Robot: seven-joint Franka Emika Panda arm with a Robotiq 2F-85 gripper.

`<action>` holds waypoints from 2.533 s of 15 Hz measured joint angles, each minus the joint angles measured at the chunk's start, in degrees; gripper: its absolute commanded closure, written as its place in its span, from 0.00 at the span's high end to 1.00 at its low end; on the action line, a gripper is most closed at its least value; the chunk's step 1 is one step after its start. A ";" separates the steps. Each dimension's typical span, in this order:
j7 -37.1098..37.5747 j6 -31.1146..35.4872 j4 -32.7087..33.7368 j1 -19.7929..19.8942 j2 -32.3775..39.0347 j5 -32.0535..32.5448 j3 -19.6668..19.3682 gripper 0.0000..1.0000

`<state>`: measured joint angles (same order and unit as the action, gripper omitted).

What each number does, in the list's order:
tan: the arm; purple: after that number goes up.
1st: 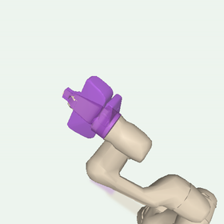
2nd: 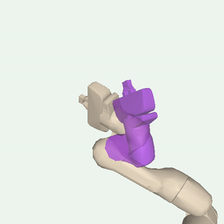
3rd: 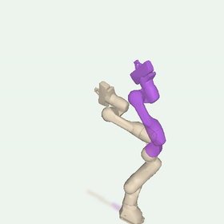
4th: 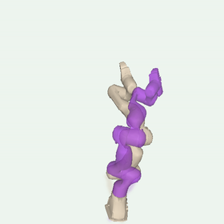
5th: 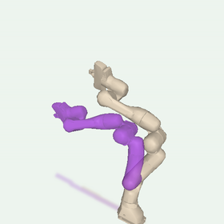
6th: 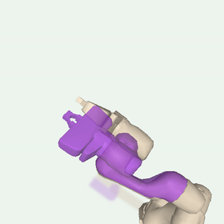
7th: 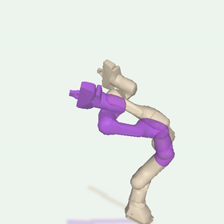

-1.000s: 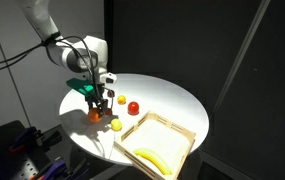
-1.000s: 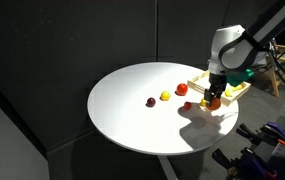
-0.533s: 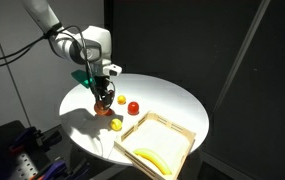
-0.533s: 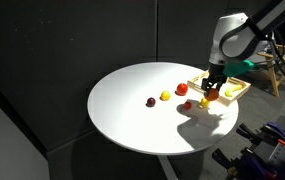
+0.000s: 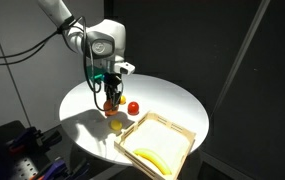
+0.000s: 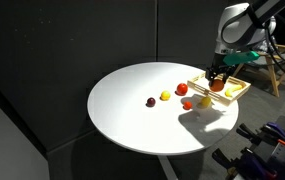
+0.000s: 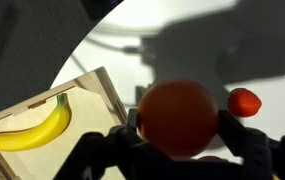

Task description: Put the toy orange and lemon on the tray

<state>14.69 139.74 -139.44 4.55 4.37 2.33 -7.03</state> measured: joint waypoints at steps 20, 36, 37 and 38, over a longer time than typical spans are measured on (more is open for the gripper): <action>1.49 -2.86 19.09 5.31 15.46 -8.26 -4.29 0.54; 2.74 -2.86 20.95 5.61 16.89 -8.99 -4.88 0.79; 2.74 -2.86 20.95 5.61 16.89 -9.00 -4.88 0.54; 2.74 -2.86 20.95 5.61 16.89 -9.00 -4.88 0.54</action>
<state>17.44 136.88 -118.49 10.16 21.27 -6.66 -11.91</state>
